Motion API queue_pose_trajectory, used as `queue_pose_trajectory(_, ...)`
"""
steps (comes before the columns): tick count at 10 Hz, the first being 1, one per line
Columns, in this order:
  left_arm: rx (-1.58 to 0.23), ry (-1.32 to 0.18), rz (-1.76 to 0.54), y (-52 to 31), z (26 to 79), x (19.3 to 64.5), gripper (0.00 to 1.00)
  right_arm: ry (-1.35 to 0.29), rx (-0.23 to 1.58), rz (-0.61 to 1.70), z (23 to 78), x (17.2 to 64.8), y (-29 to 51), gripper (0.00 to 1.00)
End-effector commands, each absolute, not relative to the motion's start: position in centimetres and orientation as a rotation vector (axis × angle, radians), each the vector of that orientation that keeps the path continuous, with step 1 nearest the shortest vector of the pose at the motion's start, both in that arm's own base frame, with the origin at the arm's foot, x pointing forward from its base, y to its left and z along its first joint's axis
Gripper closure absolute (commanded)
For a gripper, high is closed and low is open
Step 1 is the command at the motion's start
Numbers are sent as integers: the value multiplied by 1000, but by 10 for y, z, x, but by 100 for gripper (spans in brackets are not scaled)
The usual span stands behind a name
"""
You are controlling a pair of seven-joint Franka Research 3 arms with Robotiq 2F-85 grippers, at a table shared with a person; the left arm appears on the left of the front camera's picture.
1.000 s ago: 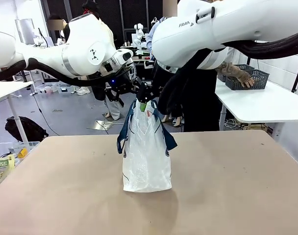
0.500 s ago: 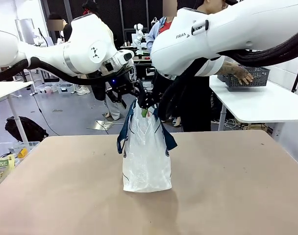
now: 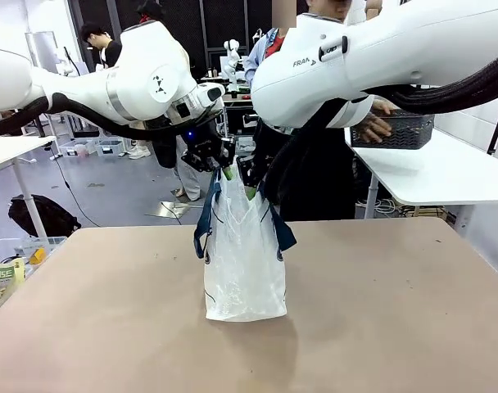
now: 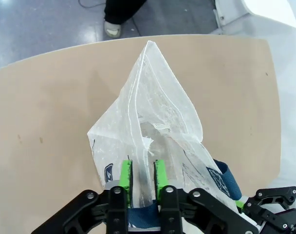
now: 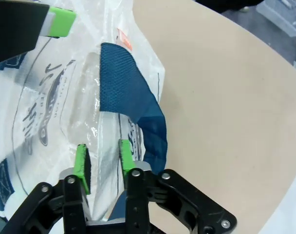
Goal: Transfer purchased items from the store into the shopping bag.
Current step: Open the Reusable shopping bag in the center of the table.
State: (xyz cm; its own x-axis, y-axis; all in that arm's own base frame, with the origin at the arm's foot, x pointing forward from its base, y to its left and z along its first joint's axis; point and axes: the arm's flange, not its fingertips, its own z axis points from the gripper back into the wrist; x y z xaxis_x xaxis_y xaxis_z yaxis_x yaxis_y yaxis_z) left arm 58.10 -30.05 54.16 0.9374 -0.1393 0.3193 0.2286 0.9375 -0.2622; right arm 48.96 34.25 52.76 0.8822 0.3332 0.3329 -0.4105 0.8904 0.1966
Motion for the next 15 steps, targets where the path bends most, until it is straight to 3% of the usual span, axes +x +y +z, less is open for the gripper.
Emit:
queue_pose_trajectory(1,-266,-297,-182,-302,544,585,100,-296,240,354,530,494,344,100)
queue_pose_trajectory(9,-228,-359,-16,-235,551,563,100,-298,283,225,525,507,314,100)
queue_pose_trajectory(15,-302,-450,12,-167,553,528,100,-294,282,200,525,514,310,100)
